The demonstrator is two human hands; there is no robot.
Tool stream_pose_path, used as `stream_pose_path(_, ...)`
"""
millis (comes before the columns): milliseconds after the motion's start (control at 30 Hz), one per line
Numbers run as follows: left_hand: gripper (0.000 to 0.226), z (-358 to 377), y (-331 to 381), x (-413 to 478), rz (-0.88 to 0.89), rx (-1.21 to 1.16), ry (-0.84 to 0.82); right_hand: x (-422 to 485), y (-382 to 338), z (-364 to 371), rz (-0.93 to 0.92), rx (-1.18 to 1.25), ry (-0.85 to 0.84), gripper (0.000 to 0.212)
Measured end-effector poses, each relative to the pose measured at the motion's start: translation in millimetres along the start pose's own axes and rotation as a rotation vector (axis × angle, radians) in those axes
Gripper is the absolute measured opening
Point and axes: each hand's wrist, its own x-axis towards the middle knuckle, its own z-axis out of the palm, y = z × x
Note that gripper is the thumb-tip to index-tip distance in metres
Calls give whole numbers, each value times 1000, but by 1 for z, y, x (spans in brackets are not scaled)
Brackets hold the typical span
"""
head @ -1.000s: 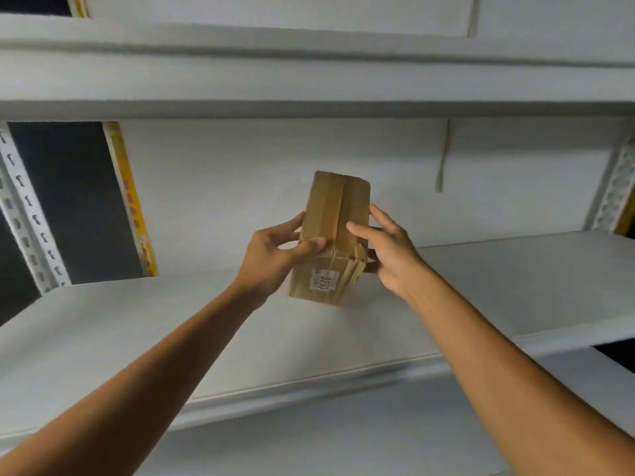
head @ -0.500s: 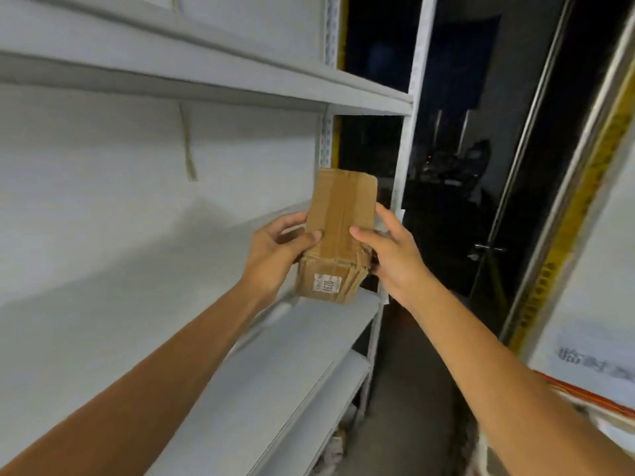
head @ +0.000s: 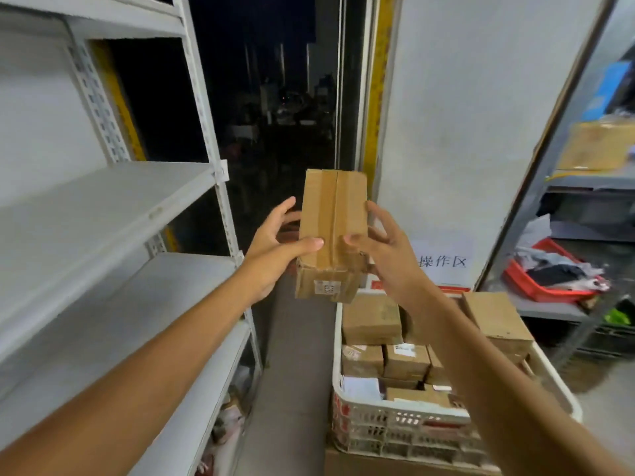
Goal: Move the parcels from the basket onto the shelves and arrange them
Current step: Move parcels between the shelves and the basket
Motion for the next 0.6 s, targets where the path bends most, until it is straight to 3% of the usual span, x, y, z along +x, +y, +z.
stream_pose_path(33,89,15,-12,4,-32,-21,-24,-4,10,-16,18,5,21,66)
stream_pose_path(167,77,73,-64,14,-121,-55,-114,-20,52,-69,87,28,109,68)
stream_pose_path(267,82,108,-95,14,-187,-67,-182,-33,81,-100,147,63,173,71)
stream_pose_path(600,87,185,-180,44,-322,-15,-425,-48,144,-181,320,49,384,74)
